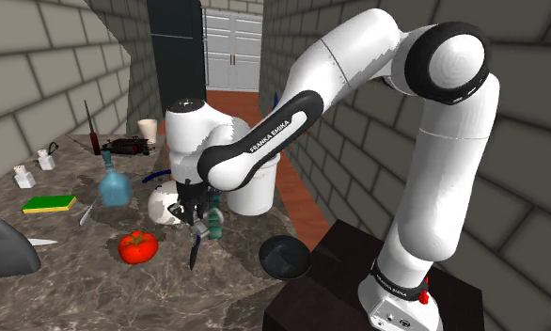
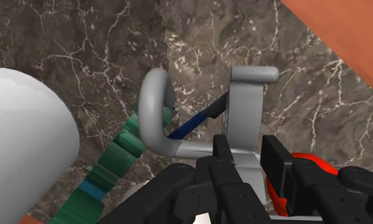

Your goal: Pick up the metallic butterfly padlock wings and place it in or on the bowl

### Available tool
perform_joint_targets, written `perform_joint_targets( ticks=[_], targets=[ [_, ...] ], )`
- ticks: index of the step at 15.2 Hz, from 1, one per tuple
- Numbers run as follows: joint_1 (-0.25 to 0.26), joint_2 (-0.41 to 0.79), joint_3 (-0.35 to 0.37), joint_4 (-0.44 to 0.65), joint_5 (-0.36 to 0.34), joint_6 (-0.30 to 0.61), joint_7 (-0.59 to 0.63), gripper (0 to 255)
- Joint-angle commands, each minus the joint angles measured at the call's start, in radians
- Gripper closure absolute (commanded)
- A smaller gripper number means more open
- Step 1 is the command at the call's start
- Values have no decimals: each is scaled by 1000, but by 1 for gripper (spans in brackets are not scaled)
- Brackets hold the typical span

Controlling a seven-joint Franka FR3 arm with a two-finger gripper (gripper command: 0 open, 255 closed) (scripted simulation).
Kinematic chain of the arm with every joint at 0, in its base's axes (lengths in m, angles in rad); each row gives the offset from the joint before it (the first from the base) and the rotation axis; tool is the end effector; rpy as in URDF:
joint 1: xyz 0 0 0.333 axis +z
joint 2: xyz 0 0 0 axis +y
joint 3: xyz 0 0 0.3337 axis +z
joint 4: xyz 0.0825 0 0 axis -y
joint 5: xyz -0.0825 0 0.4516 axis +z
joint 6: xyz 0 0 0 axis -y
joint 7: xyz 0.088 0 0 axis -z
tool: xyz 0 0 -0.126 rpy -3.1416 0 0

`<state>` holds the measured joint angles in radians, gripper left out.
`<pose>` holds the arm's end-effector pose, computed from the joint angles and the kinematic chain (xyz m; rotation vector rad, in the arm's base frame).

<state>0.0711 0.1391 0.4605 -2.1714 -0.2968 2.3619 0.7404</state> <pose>0.5322 0.3040 0.2965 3.0515 -0.0158 0.2273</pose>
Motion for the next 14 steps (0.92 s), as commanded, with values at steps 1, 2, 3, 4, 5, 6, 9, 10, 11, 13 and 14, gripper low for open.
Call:
perform_joint_targets(
  ticks=[1,2,3,4,5,6,9,10,11,13,14],
  targets=[
    [-19,-85,4,-100,46,32,-36,255],
    [-24,-125,4,-146,71,44,-56,255],
    [-28,-167,3,-191,96,56,-77,255],
    [-29,-208,0,-235,123,66,-99,255],
    [-27,-250,-5,-279,150,74,-122,255],
    [-23,-292,-12,-321,176,81,-146,255],
    [1,-419,-43,-443,250,89,-214,255],
    [12,-462,-56,-483,272,88,-236,255],
    [24,-506,-69,-522,291,85,-256,255],
    [49,-597,-98,-597,324,72,-293,255],
    [62,-644,-113,-634,337,63,-310,255]
  ],
)
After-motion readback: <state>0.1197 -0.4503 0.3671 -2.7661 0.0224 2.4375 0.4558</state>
